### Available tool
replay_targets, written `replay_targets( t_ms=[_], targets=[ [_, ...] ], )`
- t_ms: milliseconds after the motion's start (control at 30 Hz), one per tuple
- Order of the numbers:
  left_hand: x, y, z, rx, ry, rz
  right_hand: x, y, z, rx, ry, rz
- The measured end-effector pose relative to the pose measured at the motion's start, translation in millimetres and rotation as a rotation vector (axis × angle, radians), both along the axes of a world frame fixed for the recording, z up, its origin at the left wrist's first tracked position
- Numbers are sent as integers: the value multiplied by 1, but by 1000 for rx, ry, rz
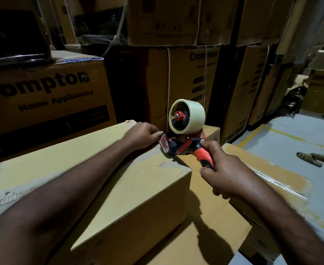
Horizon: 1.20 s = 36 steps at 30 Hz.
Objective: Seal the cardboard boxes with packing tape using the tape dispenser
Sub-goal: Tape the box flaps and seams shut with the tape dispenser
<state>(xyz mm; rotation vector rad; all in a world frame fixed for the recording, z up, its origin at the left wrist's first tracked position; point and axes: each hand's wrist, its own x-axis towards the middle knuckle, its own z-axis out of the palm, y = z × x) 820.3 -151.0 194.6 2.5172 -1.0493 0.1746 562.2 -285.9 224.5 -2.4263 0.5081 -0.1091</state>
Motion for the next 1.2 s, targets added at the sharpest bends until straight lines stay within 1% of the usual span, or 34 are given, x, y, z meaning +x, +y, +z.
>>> replay_targets(
  t_ms=[33,67,200,333,500,567,633,667,700,767,800,867,967,1033,1200],
  targets=[
    [-7,3,-1,8,108,-30,1,1,1,-10,0,-1],
    [-11,5,-1,33,155,-62,2,2,2,-18,2,-3],
    [-8,4,0,150,134,-30,9,4,10,-7,21,-2],
    [-5,-4,-3,153,127,-9,1,6,8,-23,32,-28],
    [-5,-4,-3,167,161,6,-47,1,4,-97,52,-76],
    [-15,-8,0,226,131,35,-59,2,3,-125,55,-72],
    [-30,-15,4,259,47,66,-61,3,-1,-118,20,-60],
    [-38,-18,5,232,33,61,-61,2,-3,-102,1,-54],
    [-47,-20,5,172,79,31,-60,-1,-4,-93,-9,-40],
    [-64,-20,2,54,229,-50,-59,-6,-3,-71,-9,-20],
    [-70,-18,1,31,255,-67,-59,-8,-2,-44,-7,-14],
    [-75,-15,1,26,257,-61,-58,-11,-3,4,-7,4],
    [-74,-18,-2,102,217,-27,-59,-15,-5,10,-16,16],
    [-77,-23,-4,113,207,16,-63,-16,-12,23,-23,12],
    [-78,-29,-4,117,212,52,-83,-20,-32,-25,-70,21]
  ],
)
